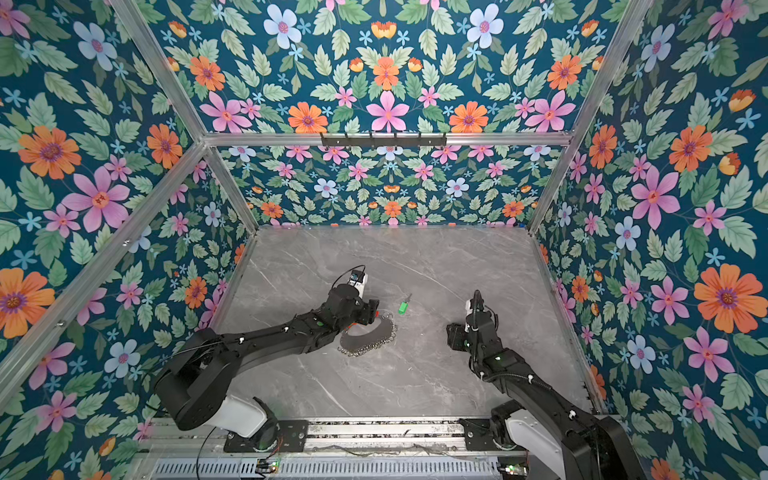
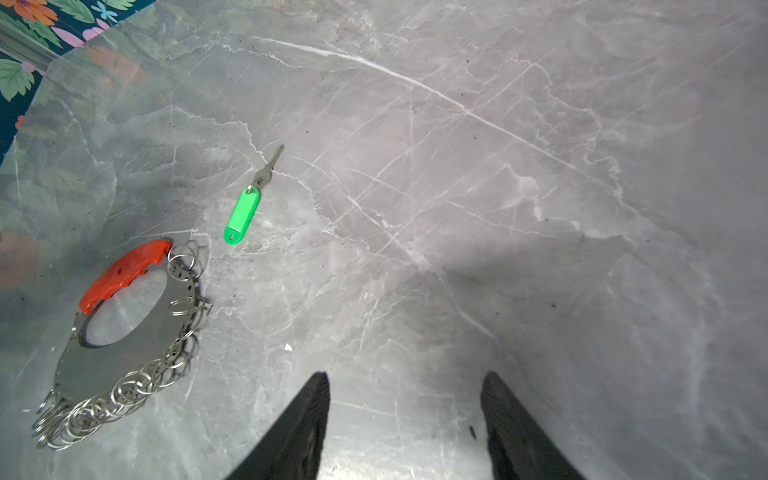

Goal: Put the keys on the keyring

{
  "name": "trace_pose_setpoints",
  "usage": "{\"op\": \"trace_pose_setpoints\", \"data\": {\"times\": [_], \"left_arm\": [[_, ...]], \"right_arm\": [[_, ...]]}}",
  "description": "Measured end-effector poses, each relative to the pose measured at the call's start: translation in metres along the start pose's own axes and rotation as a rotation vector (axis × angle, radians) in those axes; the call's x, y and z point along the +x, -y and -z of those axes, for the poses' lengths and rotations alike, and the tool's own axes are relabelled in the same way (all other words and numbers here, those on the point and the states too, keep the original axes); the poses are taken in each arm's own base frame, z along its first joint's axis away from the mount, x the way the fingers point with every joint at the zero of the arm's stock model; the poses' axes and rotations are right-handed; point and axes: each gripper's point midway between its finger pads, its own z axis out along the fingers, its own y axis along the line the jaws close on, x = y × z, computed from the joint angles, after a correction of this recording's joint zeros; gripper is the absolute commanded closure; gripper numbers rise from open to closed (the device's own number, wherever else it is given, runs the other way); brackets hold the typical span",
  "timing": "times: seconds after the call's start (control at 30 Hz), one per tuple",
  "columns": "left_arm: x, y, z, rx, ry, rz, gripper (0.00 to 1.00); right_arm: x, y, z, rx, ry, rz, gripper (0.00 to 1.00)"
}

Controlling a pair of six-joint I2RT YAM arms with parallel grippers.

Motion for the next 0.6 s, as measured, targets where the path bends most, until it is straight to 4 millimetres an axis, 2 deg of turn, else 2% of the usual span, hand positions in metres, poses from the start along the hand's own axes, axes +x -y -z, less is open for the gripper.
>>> {"op": "trace_pose_setpoints", "data": {"times": [0.1,0.27,0.4,0.6], "left_arm": [[0.027,0.010,-0.003,0.083,-0.064,0.022,0.57],[0.041,0.026,-0.011,0.187,-0.082,0.047,0.61],[0.040,0.039,-0.018,0.257,-0.088,0.073,0.60],[0.042,0.047,-0.027,0.290,-0.099,0.095,0.60]], "right_arm": [[-0.003,0.001,0.002,0.003,0.027,0.000,0.41],[-0.005,0.002,0.003,0.002,0.042,-0.001,0.41],[-0.008,0.001,0.004,0.001,0.058,-0.001,0.41],[-0.008,0.001,0.003,0.000,0.059,-0.001,0.41]]}}
